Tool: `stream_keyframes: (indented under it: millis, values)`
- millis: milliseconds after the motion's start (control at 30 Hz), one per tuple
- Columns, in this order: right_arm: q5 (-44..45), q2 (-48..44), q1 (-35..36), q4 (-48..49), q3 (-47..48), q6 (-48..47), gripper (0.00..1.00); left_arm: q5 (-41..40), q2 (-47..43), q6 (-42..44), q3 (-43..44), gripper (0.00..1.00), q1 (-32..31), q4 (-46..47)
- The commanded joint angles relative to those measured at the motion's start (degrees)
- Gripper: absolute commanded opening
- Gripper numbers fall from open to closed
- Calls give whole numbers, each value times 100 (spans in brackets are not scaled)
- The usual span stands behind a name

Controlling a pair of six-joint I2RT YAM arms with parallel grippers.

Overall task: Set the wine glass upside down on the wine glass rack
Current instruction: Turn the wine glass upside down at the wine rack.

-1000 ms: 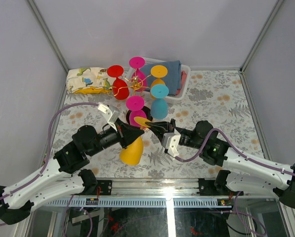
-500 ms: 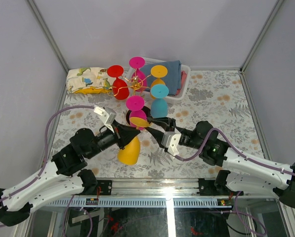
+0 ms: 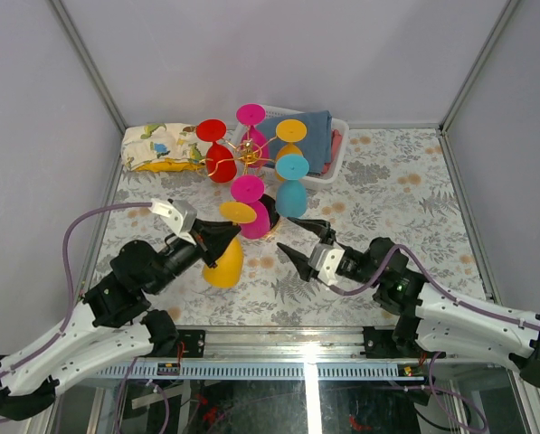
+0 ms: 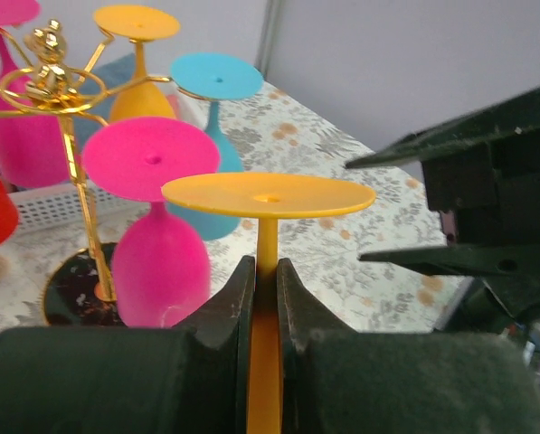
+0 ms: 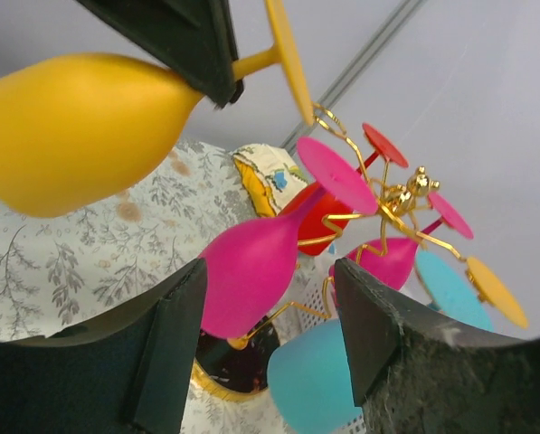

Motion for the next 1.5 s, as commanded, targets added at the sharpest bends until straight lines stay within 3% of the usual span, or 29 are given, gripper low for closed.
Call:
stream_keyframes:
  millis: [0, 133, 333, 500, 800, 1133, 1267, 1467]
  values:
    - [442, -313, 15, 627, -322, 640, 66, 85, 182, 631, 104, 0, 352, 789]
    - [426, -416, 14, 592, -532, 883, 67, 782, 497, 693, 376, 0, 1166, 893]
    - [463, -618, 17, 574, -766, 1121, 70, 2215, 774, 336, 491, 0, 3169, 1370]
    - [478, -753, 13, 138, -690, 1474, 70, 2367, 913, 325, 473, 0, 4161, 1551]
    - [1647, -1036, 16, -1427, -471, 2616, 81, 2390, 934, 277, 93, 0, 4558, 2429]
    - [1682, -1364, 13, -2314, -434, 2971, 81, 2154, 937, 112, -876, 0, 5103, 3709]
    - [1676, -1439, 13, -2541, -431, 2985, 82, 2629, 1231, -209, -1086, 0, 5525, 4384]
    - [1617, -1369, 11, -2628, -408, 3089, 80, 4199, 2059, -954, -1221, 0, 6128, 5786]
